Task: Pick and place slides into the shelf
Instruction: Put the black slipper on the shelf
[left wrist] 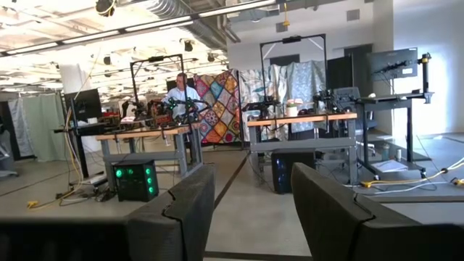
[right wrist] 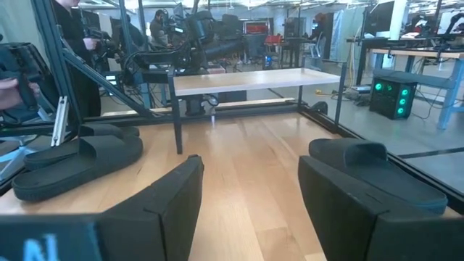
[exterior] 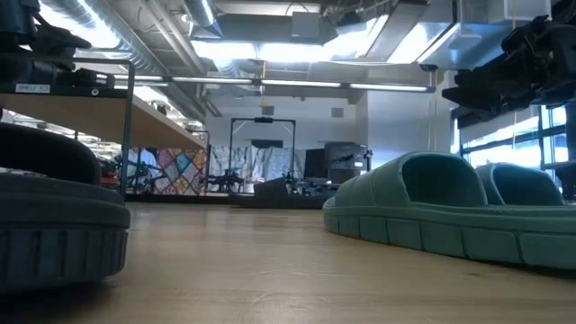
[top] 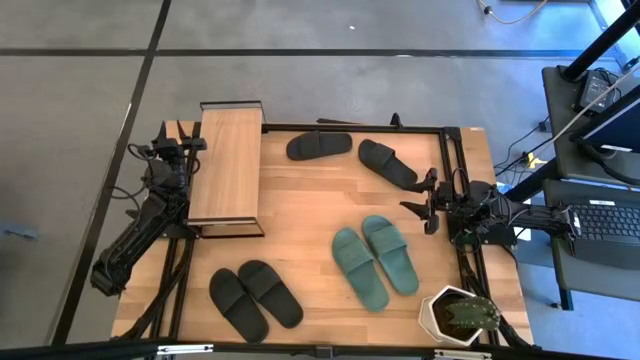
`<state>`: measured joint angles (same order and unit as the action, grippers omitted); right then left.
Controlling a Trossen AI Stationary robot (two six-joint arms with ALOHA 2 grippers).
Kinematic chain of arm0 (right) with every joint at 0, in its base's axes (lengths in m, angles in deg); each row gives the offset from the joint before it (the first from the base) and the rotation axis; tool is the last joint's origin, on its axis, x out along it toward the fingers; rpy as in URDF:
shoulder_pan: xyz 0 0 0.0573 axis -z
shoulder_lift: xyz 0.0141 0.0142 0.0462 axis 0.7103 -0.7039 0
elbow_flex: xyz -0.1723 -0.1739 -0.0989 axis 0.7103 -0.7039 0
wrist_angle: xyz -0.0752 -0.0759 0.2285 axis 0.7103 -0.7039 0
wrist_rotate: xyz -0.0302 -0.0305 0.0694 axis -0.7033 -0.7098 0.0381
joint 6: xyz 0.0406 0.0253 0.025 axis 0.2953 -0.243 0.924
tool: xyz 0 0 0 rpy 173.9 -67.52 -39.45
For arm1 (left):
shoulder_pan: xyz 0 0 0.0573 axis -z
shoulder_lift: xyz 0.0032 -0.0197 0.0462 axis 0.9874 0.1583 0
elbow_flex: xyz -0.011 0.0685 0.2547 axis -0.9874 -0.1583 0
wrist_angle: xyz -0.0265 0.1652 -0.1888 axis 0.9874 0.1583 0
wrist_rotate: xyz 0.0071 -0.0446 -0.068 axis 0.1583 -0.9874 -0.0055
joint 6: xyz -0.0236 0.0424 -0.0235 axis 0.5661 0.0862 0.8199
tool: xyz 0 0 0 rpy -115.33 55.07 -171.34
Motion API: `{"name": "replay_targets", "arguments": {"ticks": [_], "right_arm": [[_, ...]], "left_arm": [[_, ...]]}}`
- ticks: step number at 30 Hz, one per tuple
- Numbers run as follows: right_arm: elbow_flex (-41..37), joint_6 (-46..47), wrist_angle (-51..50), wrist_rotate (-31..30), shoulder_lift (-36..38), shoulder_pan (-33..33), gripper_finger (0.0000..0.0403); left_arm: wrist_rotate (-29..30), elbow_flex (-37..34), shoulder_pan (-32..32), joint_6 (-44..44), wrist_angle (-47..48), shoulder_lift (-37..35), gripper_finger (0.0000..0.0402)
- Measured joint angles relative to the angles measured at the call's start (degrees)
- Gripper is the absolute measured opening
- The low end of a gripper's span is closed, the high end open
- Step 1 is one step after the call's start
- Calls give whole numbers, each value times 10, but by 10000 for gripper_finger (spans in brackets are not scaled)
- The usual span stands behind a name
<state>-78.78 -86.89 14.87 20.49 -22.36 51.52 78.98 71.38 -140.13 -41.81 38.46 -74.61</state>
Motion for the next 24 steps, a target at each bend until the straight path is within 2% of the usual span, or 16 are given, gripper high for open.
{"name": "replay_targets", "arguments": {"ticks": [24], "right_arm": [[0, 12, 0, -2, 0, 0, 227]], "left_arm": [[-1, 0, 0, 5, -11, 0, 174]]}}
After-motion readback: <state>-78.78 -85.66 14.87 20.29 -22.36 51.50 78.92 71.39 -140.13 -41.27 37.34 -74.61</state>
